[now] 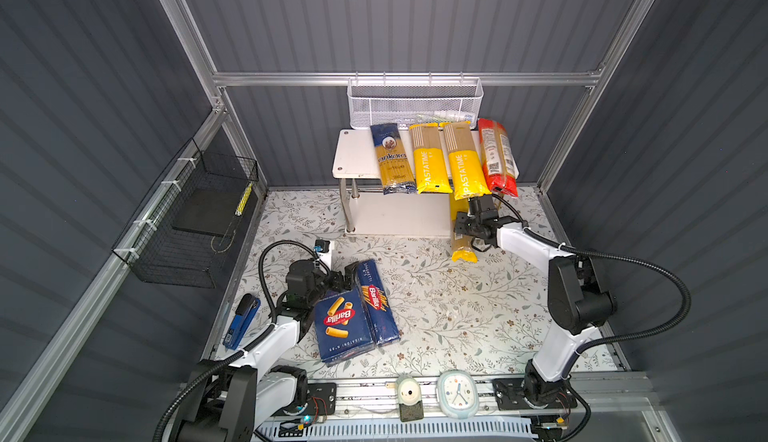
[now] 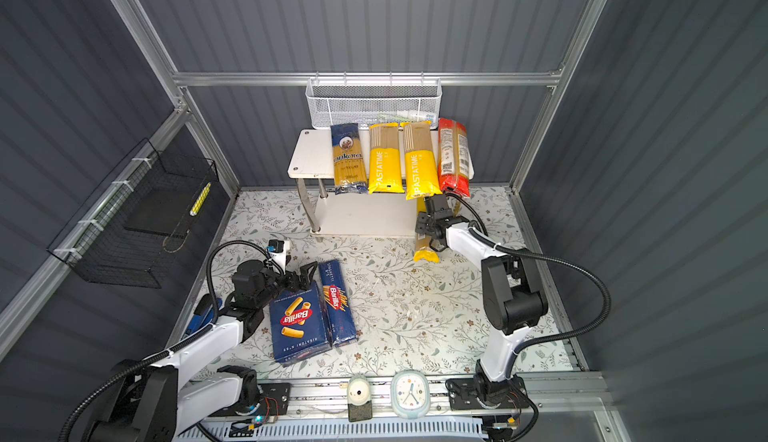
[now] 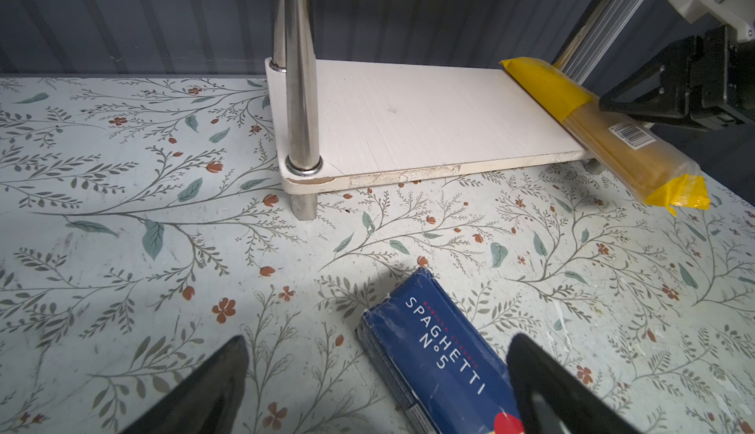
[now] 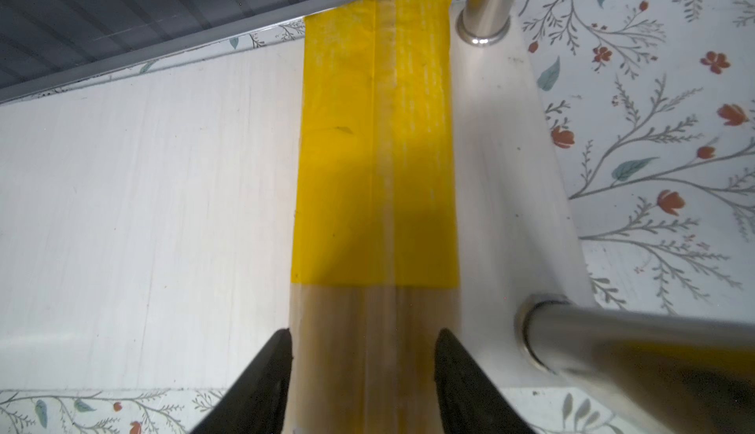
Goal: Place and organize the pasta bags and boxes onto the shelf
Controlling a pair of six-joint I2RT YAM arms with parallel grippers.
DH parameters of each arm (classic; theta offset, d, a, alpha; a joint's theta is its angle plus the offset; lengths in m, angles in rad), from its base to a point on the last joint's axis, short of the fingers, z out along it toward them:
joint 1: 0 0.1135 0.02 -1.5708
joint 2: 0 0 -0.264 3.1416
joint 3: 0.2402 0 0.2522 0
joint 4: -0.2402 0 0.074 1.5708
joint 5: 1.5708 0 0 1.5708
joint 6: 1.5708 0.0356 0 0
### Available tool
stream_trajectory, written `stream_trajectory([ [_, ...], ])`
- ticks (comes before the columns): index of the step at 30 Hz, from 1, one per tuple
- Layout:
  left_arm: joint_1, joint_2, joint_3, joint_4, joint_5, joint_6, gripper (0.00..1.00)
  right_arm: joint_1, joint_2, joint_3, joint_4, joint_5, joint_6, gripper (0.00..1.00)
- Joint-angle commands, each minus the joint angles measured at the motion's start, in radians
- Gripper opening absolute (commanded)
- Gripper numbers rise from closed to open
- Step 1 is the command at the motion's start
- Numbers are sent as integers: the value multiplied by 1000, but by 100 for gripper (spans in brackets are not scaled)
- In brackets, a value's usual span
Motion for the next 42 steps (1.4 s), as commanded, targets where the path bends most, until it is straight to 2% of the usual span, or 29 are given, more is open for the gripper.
stream_trajectory([
  [1, -1, -12, 19, -5, -6, 2, 99, -33, -79, -82, 39, 2, 41, 60],
  [6, -1, -7, 23, -8, -3, 3, 100, -22, -200, -181, 51, -17, 47, 64],
  [14, -1, -10, 20, -5, -5, 2, 99, -13, -388, -272, -55, -96, 36, 69],
  [21, -2, -7, 23, -9, -4, 4, 100, 23, -555, -417, -51, -251, 26, 69],
  [25, -2, -6, 23, -9, -7, 2, 100, 43, -573, -439, -88, -264, 4, 71],
  [28, -1, -6, 23, -9, -9, 2, 99, 43, -590, -451, -123, -214, -5, 71],
  [34, -2, -3, 26, -11, -9, 5, 100, 42, -620, -503, -89, -261, 9, 73],
  [37, -1, -4, 25, -9, -10, 5, 100, 43, -594, -506, -84, -267, 9, 73],
  [42, -1, -4, 25, -9, -9, 2, 99, 42, -555, -511, -22, -342, 31, 74],
])
